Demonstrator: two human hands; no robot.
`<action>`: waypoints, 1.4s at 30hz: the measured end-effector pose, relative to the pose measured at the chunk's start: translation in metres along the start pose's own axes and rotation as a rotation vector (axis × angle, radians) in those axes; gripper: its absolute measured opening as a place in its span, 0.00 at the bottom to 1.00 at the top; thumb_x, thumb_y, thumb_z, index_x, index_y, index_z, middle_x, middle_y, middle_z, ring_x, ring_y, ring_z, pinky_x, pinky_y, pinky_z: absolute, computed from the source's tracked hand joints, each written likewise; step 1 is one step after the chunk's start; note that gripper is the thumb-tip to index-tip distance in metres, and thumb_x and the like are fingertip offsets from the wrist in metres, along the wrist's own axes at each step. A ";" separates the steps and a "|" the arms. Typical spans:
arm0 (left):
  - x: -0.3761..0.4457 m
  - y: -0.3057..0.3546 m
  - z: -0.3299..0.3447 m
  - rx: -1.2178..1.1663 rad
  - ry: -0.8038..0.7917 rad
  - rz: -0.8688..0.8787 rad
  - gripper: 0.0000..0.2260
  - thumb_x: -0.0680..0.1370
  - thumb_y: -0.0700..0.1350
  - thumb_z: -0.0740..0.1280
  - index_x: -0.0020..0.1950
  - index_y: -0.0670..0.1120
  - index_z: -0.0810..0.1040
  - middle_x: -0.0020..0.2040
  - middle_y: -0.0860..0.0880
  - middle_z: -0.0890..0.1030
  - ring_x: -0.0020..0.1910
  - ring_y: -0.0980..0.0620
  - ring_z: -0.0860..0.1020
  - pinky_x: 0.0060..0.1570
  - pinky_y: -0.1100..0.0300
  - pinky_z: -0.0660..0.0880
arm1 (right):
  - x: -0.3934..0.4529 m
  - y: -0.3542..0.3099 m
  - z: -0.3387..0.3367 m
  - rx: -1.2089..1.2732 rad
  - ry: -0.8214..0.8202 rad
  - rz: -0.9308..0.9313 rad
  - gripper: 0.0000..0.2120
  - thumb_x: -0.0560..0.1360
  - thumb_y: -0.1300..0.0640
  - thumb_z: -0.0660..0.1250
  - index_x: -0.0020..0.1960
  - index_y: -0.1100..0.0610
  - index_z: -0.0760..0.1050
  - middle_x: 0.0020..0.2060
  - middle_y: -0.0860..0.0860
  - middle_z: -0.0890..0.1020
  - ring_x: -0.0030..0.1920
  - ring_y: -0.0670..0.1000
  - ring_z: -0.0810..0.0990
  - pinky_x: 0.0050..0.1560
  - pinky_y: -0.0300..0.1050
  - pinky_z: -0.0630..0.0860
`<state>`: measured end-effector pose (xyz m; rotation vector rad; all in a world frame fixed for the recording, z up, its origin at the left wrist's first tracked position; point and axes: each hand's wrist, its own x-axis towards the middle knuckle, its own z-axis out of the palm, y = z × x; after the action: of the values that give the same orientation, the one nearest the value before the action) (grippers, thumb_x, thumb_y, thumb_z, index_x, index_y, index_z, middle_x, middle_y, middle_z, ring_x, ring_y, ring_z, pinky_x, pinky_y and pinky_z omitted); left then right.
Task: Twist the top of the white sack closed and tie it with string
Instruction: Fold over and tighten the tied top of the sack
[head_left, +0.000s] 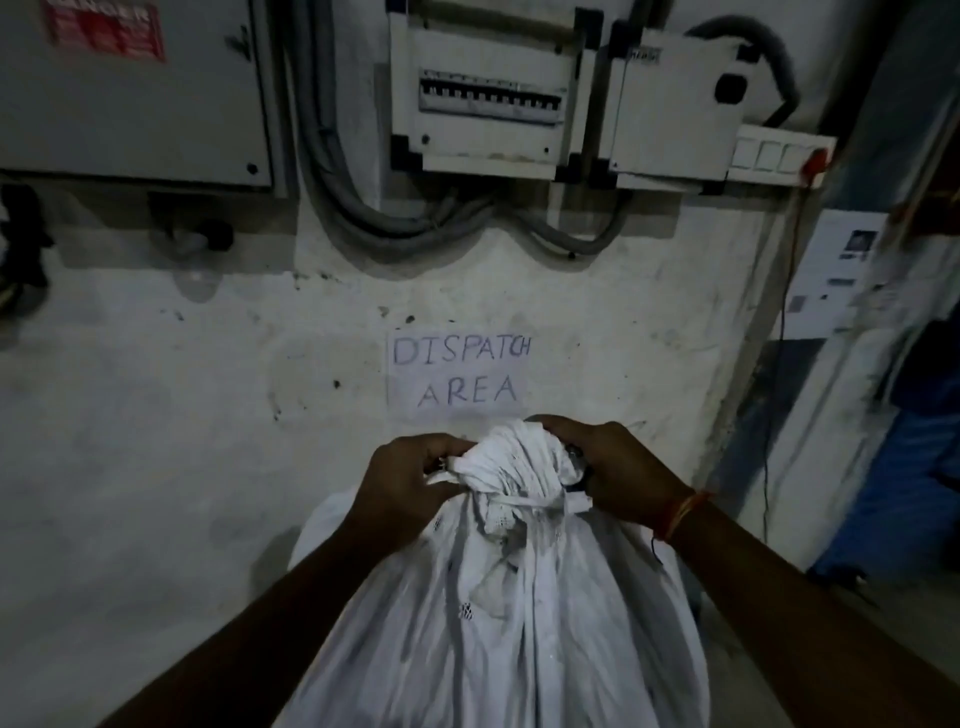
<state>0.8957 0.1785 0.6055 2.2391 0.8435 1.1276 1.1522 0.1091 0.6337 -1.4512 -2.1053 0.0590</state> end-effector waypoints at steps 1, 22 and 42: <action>0.001 0.000 0.011 0.020 0.006 -0.012 0.12 0.69 0.45 0.76 0.52 0.54 0.86 0.46 0.62 0.86 0.47 0.66 0.83 0.47 0.75 0.74 | -0.002 0.013 0.001 -0.003 -0.020 0.001 0.32 0.70 0.63 0.75 0.71 0.51 0.72 0.62 0.48 0.82 0.63 0.46 0.80 0.63 0.33 0.73; -0.151 -0.246 0.303 0.125 -0.007 -0.586 0.17 0.71 0.38 0.75 0.48 0.61 0.85 0.46 0.73 0.81 0.50 0.75 0.78 0.53 0.71 0.76 | -0.146 0.269 0.332 0.058 -0.383 0.188 0.33 0.72 0.44 0.61 0.76 0.50 0.64 0.59 0.57 0.82 0.59 0.59 0.81 0.60 0.50 0.76; -0.282 -0.404 0.415 0.231 -0.133 -0.766 0.15 0.75 0.39 0.71 0.58 0.54 0.84 0.57 0.54 0.85 0.58 0.54 0.80 0.60 0.66 0.71 | -0.249 0.321 0.551 0.161 -0.430 0.345 0.35 0.75 0.68 0.63 0.77 0.47 0.60 0.53 0.57 0.81 0.55 0.59 0.77 0.55 0.46 0.73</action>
<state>0.9852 0.1947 -0.0323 1.8331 1.6402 0.5304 1.2203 0.1767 -0.0444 -1.8055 -2.0782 0.7134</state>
